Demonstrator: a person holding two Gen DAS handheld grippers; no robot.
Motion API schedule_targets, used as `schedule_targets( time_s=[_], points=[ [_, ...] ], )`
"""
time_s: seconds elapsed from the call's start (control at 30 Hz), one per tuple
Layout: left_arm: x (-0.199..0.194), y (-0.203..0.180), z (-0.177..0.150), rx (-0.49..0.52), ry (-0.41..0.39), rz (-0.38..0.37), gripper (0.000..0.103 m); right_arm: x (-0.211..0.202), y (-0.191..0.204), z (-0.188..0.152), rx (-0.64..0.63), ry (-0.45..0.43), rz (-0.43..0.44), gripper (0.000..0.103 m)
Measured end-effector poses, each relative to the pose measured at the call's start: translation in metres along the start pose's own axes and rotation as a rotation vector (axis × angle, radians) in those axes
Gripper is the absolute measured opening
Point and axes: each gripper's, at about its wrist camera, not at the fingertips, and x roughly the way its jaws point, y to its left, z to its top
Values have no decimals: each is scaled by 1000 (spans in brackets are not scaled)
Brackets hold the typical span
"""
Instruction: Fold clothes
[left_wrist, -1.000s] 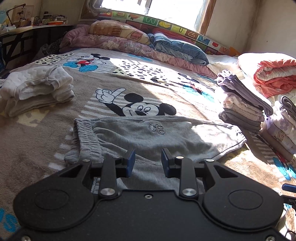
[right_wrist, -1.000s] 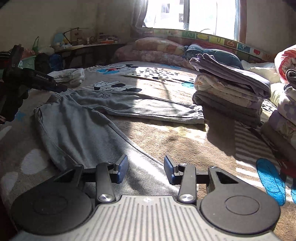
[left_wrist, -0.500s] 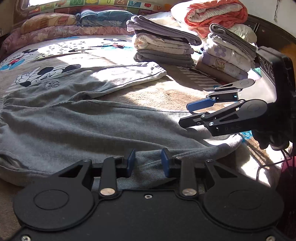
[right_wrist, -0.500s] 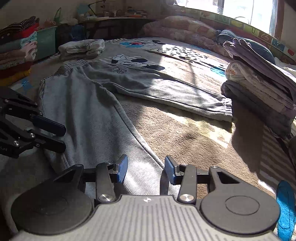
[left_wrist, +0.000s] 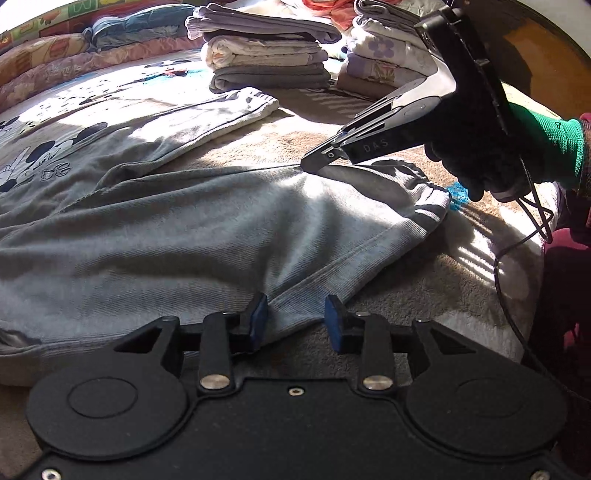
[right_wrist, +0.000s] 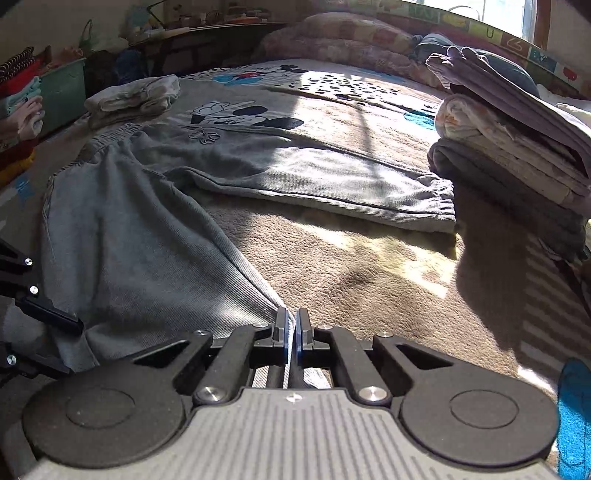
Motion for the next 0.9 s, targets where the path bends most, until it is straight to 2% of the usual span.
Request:
schedule_targets(
  time_s=[0.07,0.13,0.3,0.37,0.43,0.47,0.53,0.63,0.73,0.8,0.83,0.87,0.9],
  points=[
    [-3,0,-3,13,7,-19,35,-15,-3,-4,47,-48,-16,21],
    [-5,-1,-5,26,11,-33,39,-29,-6,-8,93,-96,-33,21],
    [-20,10,-9,-6,-18,-72,39,-79,20,-40,56,-215,-64,22],
    [-29,19,-8,-55,-69,-49,39,-93,33,-58,28,-258,-72,22],
    [-30,25,-7,-123,-107,-17,39,-93,44,-73,2,-251,-69,25],
    [-30,28,-6,-160,-125,0,39,-89,48,-79,-16,-232,-107,32],
    [-25,29,-5,-208,-134,49,39,-82,56,-91,-50,-193,-179,34],
    [-16,18,-6,-257,-135,133,38,-94,58,-107,-6,-280,-183,36],
    [-12,-6,-4,-246,-215,174,38,-99,63,-115,-19,-351,-182,37],
    [-4,-20,-3,-230,-239,183,38,-90,65,-113,-42,-334,-170,46],
    [0,-25,-3,-219,-236,184,38,-84,65,-112,-47,-292,-156,48],
    [1,-28,-4,-207,-222,188,38,-72,62,-109,-32,-181,-137,52],
    [1,-32,-4,-195,-208,191,39,-72,59,-114,-6,-169,-116,52]
  ],
)
